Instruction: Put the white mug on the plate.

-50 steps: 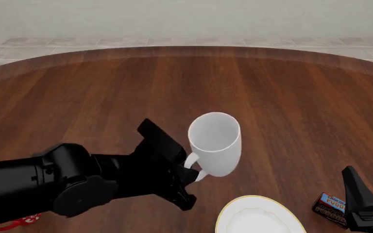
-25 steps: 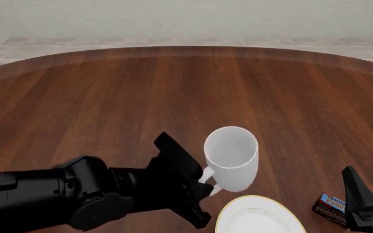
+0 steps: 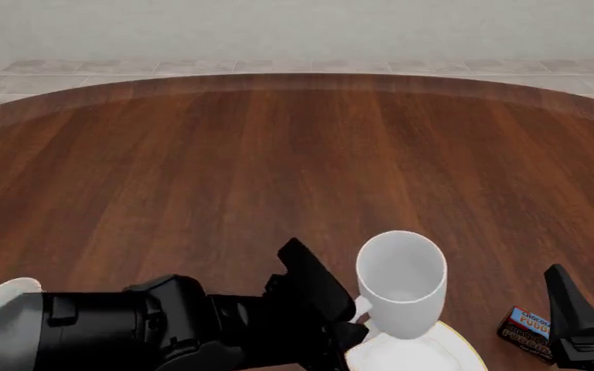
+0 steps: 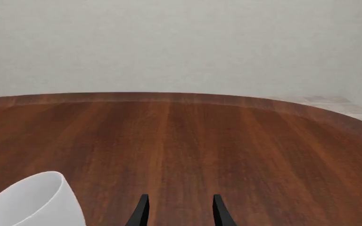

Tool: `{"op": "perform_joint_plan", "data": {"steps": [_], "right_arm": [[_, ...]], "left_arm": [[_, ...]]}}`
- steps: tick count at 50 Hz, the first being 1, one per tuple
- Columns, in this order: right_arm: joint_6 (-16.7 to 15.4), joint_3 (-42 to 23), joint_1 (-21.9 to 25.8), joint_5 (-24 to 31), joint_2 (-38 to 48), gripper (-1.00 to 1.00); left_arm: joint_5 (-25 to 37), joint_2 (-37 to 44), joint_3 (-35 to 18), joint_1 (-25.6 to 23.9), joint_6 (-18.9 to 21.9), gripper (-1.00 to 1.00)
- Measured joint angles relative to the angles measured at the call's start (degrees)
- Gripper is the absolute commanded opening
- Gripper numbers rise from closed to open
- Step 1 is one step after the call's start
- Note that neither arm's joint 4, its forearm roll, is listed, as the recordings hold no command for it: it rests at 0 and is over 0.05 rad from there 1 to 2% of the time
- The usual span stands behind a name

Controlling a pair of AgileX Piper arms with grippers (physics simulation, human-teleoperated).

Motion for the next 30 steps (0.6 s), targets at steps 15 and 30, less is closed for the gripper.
{"op": "perform_joint_plan", "data": {"steps": [15, 30], "right_arm": [[0.0, 0.0, 0.0, 0.0, 0.0, 1.00], [0.0, 0.0, 0.0, 0.0, 0.0, 1.00]], "left_arm": [[-2.4, 2.2, 0.8, -2.2, -1.1, -1.00], [-4.6, 3.6, 2.0, -3.4, -1.0, -1.00]]}}
